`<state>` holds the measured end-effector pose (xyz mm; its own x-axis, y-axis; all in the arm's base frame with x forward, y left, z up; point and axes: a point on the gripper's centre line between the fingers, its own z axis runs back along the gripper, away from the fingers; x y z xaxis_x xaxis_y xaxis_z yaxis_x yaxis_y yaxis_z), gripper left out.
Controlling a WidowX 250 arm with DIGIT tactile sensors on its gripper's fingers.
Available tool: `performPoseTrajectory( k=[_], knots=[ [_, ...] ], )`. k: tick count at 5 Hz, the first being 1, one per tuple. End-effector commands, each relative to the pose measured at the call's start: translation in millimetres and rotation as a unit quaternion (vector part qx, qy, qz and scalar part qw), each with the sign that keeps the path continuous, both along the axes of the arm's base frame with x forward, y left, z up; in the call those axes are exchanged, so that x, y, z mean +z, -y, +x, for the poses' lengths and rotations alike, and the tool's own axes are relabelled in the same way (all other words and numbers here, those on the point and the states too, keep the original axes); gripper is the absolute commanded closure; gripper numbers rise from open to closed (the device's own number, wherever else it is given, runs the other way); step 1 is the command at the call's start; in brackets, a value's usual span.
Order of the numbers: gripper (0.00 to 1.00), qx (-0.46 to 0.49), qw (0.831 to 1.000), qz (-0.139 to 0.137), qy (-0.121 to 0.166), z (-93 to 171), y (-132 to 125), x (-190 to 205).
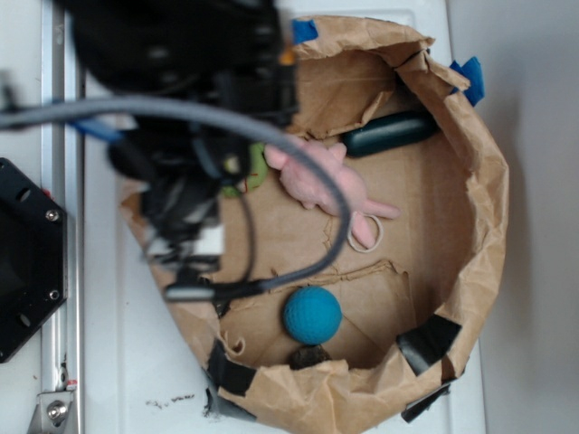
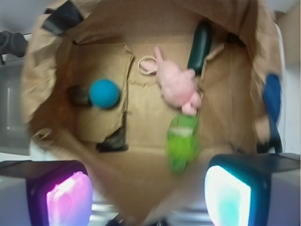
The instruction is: Grab the green animal.
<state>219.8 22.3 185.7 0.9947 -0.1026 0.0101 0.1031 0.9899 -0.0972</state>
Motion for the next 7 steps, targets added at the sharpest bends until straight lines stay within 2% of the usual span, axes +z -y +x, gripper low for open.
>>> performPoseTrajectory(
  k=[1, 2, 3, 5, 6, 7],
  knots=[
    [0.0, -0.014, 1.0, -0.014, 0.007, 41, -37, -49],
    [0.0, -0.023, 1.0, -0.007, -0.006, 35, -35, -77],
    [0.0, -0.035, 0.999, 0.0, -0.028, 19, -22, -101],
    [0.0, -0.047, 0.998, 0.001, -0.043, 13, -12, -106],
    [0.0, -0.049, 0.998, -0.003, -0.038, 19, -12, -100],
    [0.0, -0.017, 1.0, -0.006, -0.015, 30, -10, -88]
  ],
)
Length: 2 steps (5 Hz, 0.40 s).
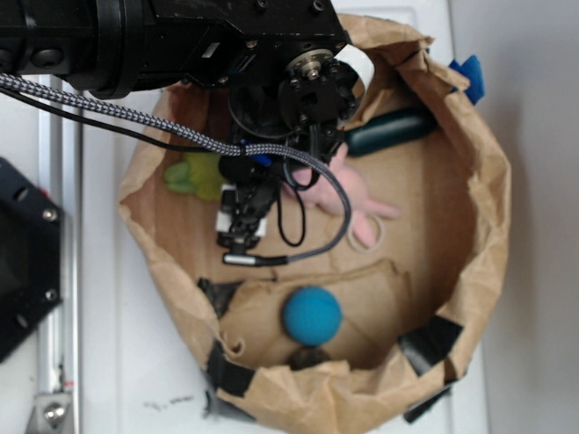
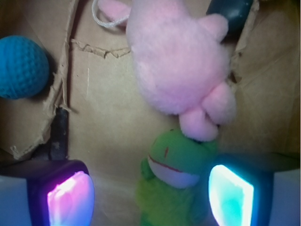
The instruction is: Grab the green animal.
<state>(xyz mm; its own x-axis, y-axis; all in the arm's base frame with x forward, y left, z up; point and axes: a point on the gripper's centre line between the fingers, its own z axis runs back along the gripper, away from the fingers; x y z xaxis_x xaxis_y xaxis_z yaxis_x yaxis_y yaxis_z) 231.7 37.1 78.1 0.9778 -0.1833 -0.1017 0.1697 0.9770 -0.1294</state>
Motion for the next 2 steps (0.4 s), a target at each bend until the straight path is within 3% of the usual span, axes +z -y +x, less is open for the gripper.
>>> performPoseTrajectory(
  k=[1, 2],
  knots=[
    [0.0, 0.048, 0.997, 0.009, 0.059, 21, 7, 12],
    [0.0, 0.049, 0.997, 0.021, 0.056, 15, 14, 0]
  ],
)
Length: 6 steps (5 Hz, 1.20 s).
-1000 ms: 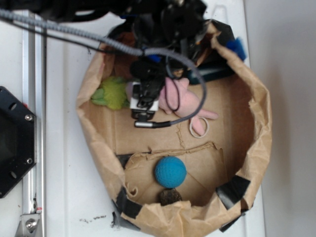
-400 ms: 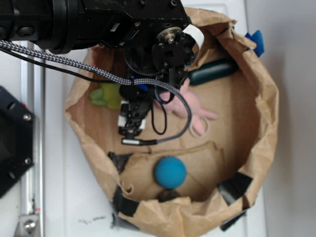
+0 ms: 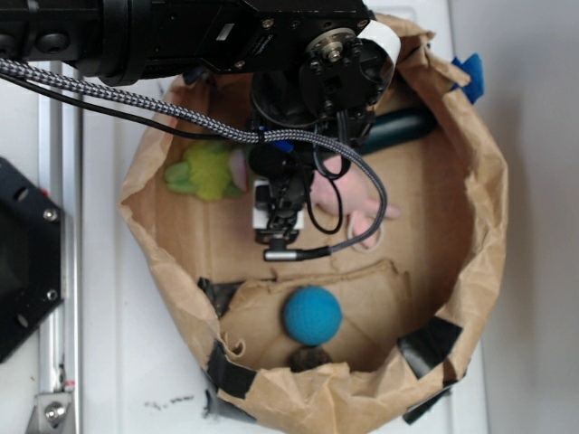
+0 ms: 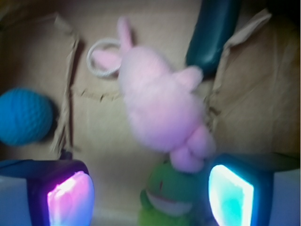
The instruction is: Grab the green animal.
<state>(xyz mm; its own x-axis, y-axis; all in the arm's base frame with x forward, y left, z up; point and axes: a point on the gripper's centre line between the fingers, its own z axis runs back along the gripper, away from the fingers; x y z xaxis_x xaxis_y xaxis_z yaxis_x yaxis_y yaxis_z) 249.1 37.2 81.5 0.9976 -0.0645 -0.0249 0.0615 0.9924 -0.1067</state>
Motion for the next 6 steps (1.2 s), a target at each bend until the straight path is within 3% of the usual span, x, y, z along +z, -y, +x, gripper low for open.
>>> performPoseTrajectory(
  k=[1, 2, 4, 6],
  knots=[
    [0.0, -0.008, 1.0, 0.019, 0.003, -18, 9, -7],
    [0.0, -0.01, 1.0, 0.004, 0.001, -34, 1, -6],
    [0.0, -0.005, 1.0, 0.03, 0.005, -48, 5, -5],
    [0.0, -0.003, 0.997, 0.075, 0.013, -51, 2, -26]
  ],
)
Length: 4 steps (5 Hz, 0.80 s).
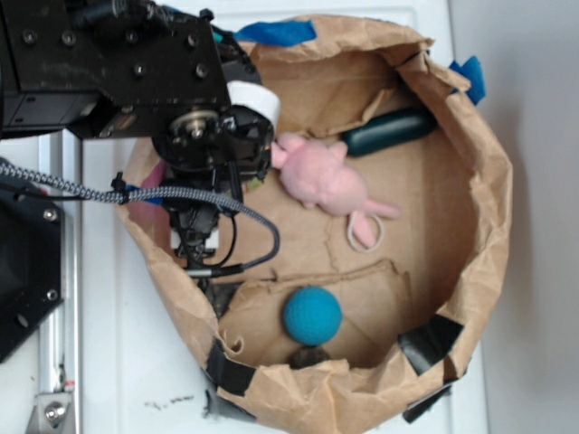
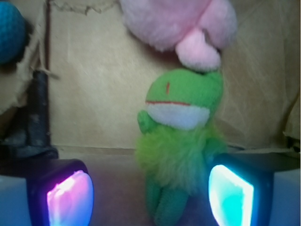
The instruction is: Grab the green animal.
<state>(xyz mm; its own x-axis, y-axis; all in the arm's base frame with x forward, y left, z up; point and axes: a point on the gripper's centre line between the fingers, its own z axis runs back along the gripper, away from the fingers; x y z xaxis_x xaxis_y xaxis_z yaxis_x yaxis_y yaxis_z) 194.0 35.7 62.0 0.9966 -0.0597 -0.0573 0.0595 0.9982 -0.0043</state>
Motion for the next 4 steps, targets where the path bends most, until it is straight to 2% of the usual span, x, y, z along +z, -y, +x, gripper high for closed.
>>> performPoseTrajectory(
  k=[1, 2, 3, 4],
  knots=[
    [0.0, -0.019, 0.999, 0.03, 0.027, 8, -2, -29],
    [0.0, -0.029, 0.999, 0.024, 0.014, 8, 1, -43],
    [0.0, -0.033, 0.999, 0.028, 0.015, 5, 5, -45],
    [1.0, -0.034, 0.999, 0.028, 0.02, 1, 7, -44]
  ],
)
